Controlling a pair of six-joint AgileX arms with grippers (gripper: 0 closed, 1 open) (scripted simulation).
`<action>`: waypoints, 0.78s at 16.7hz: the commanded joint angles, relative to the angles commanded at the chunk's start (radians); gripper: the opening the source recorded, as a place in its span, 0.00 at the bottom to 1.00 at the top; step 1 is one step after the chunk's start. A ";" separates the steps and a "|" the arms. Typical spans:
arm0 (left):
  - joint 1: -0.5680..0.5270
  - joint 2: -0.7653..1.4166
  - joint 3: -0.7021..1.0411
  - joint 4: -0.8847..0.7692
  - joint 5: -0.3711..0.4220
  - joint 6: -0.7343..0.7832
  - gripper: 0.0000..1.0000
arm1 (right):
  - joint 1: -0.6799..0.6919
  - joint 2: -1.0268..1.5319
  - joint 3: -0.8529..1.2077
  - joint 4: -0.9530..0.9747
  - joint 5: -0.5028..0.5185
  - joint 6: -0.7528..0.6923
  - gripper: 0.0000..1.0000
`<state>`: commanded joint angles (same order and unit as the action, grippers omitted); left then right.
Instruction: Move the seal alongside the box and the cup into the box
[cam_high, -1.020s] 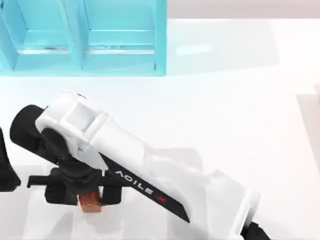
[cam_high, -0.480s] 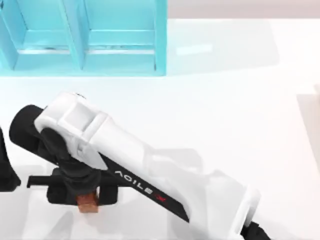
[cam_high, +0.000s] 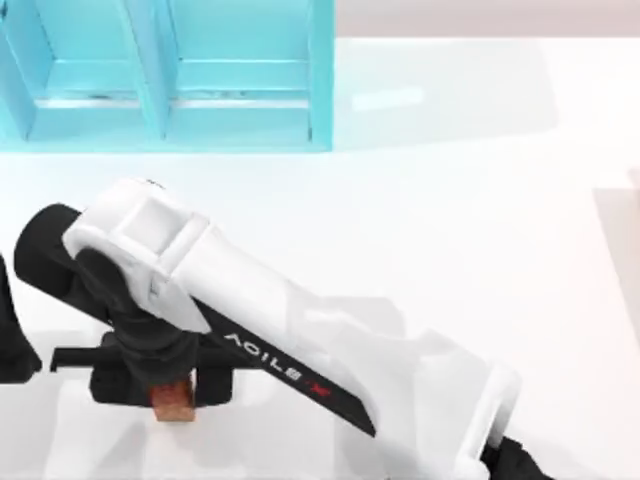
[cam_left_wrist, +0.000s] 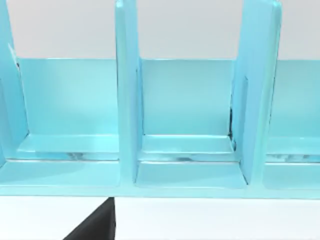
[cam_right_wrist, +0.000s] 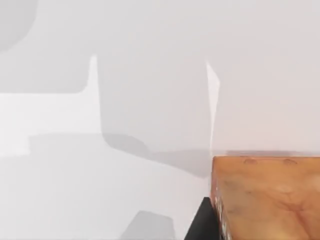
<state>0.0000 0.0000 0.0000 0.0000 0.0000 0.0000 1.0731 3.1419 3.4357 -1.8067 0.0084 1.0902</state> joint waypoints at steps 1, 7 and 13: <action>0.000 0.000 0.000 0.000 0.000 0.000 1.00 | -0.003 -0.025 -0.039 0.013 0.000 -0.002 0.00; 0.000 0.000 0.000 0.000 0.000 0.000 1.00 | -0.032 -0.269 -0.412 0.142 -0.006 -0.024 0.00; 0.000 0.000 0.000 0.000 0.000 0.000 1.00 | -0.063 -0.598 -0.920 0.316 -0.012 -0.061 0.00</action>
<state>0.0000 0.0000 0.0000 0.0000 0.0000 0.0000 1.0097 2.5439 2.5157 -1.4908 -0.0036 1.0292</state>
